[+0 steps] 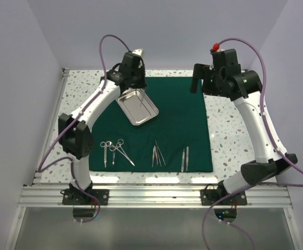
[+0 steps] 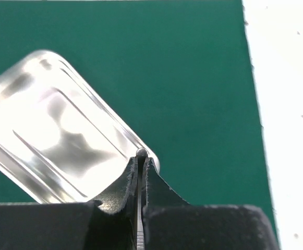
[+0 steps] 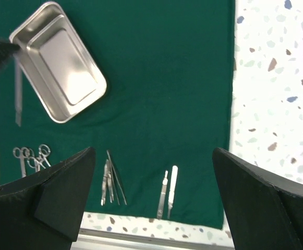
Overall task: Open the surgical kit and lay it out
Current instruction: Place the medical item in the surgical kit.
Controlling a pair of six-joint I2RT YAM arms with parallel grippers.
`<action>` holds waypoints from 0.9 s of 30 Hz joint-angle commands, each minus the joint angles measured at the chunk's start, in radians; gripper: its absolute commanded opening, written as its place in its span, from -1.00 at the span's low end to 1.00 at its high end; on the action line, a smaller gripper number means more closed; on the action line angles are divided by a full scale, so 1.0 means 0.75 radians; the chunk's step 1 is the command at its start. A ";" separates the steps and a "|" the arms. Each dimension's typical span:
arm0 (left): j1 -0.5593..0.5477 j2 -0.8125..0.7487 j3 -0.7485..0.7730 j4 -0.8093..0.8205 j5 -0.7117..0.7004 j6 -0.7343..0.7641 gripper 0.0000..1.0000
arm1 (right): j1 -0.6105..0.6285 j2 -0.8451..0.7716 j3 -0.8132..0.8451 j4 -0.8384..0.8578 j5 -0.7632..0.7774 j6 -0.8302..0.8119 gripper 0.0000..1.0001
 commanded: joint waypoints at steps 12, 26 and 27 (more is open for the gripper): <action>-0.773 -0.232 -0.475 0.108 -0.542 -0.974 -1.00 | -0.004 -0.548 -0.317 0.014 -0.078 0.105 0.97; -0.937 0.049 -0.706 0.466 -0.655 -1.021 -1.00 | 0.040 -0.601 -0.375 -0.048 -0.031 0.093 0.97; -0.937 0.065 -0.702 0.480 -0.631 -1.022 -1.00 | 0.051 -0.603 -0.371 -0.052 -0.012 0.082 0.97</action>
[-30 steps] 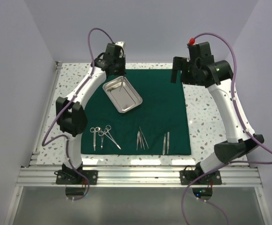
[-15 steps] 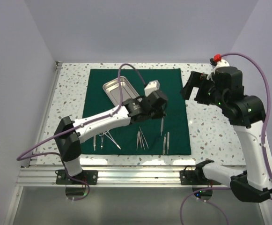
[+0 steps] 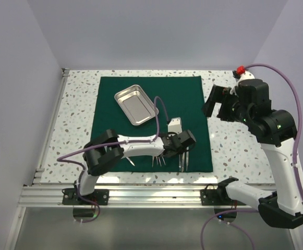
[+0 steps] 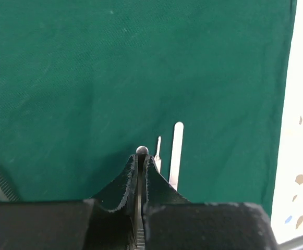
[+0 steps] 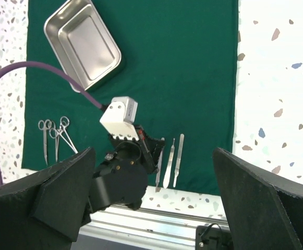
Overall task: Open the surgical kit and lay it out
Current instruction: Place the medical item in the surgical kit, then move the container from the surgical kit.
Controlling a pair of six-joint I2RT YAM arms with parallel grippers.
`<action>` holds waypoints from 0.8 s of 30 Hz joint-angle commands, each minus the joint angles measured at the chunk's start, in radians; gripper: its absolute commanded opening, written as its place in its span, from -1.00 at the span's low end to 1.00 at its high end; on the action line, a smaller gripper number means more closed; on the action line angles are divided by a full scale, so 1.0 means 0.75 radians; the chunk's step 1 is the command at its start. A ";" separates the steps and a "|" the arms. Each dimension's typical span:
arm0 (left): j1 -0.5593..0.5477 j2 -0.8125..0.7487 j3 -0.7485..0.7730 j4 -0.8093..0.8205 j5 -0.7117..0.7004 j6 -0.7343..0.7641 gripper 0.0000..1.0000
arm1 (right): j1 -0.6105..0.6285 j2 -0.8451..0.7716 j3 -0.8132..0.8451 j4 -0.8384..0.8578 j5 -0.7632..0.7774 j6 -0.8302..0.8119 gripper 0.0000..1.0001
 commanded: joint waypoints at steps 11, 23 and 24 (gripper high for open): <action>0.039 -0.086 0.408 -0.131 -0.057 0.316 0.67 | 0.139 0.046 0.069 0.023 0.086 -0.055 0.97; 0.812 -0.380 0.196 -0.344 -0.095 0.720 0.74 | 0.147 0.193 0.414 -0.030 0.246 -0.168 0.97; 0.887 -0.349 0.206 -0.342 -0.075 0.767 0.74 | 0.149 0.213 0.455 -0.036 0.272 -0.180 0.97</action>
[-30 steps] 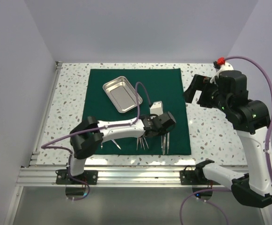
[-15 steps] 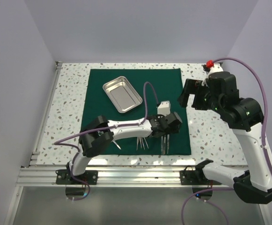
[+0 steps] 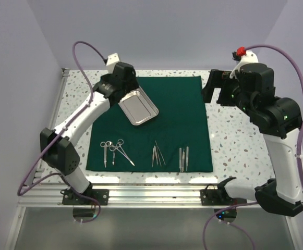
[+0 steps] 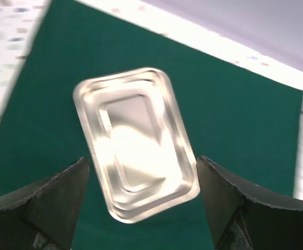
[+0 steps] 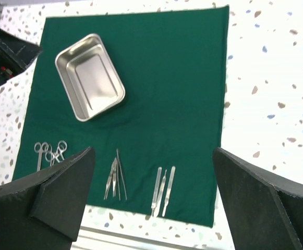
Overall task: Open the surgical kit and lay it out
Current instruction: Move the container from the surgical kit.
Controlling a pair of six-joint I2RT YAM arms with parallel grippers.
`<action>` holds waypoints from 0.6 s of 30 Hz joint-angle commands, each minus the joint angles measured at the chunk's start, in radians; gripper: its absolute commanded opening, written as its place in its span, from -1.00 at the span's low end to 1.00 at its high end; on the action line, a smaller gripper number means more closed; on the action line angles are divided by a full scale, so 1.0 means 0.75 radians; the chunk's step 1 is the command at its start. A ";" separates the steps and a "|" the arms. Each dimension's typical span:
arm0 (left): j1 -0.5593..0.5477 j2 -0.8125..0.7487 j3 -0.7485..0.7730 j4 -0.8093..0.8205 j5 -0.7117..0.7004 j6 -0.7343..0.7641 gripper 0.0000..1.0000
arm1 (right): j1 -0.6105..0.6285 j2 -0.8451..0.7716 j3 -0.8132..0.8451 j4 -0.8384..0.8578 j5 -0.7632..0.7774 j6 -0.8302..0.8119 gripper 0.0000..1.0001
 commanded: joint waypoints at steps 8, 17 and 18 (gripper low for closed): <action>0.208 0.430 0.133 -0.164 0.065 0.231 0.72 | 0.008 0.113 0.290 -0.121 0.147 -0.089 0.97; 0.255 0.526 0.058 -0.135 0.148 0.133 0.62 | 0.006 0.073 0.334 -0.187 0.235 -0.093 0.97; 0.265 0.532 0.021 -0.109 0.169 0.103 0.54 | 0.006 0.064 0.321 -0.168 0.235 -0.091 0.97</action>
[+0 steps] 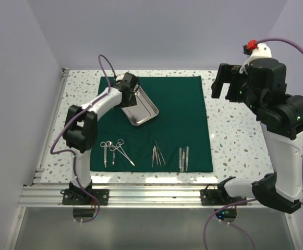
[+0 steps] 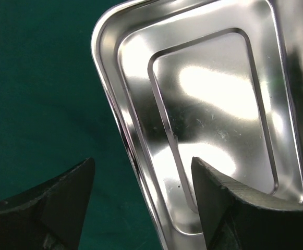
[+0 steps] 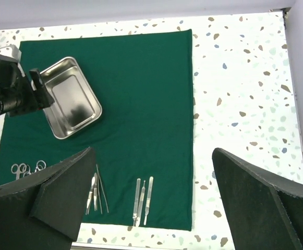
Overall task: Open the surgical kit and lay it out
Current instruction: Move the container from the surgical kit.
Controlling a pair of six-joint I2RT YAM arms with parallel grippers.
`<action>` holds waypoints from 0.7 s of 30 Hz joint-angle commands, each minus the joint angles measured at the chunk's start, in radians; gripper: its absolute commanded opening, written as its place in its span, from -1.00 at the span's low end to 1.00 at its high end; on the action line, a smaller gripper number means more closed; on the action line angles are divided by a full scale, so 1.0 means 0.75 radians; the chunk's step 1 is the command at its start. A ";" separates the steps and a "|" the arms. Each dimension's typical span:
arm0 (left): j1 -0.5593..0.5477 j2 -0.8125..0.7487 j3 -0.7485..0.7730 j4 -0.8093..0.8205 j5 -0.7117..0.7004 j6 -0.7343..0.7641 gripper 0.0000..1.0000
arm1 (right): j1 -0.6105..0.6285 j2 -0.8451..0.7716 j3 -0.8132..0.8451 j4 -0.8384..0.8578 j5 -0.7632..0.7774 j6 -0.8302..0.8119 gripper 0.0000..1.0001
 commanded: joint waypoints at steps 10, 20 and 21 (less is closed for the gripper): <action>0.072 0.231 -0.059 0.055 0.213 -0.294 -0.54 | 0.005 -0.113 -0.087 0.074 0.080 -0.002 0.97; 0.128 0.207 0.011 -0.072 0.158 -0.737 -1.00 | 0.005 -0.162 -0.165 0.100 0.084 0.000 0.97; 0.136 0.199 0.009 -0.066 0.162 -0.768 -1.00 | 0.005 -0.164 -0.165 0.094 0.086 -0.002 0.97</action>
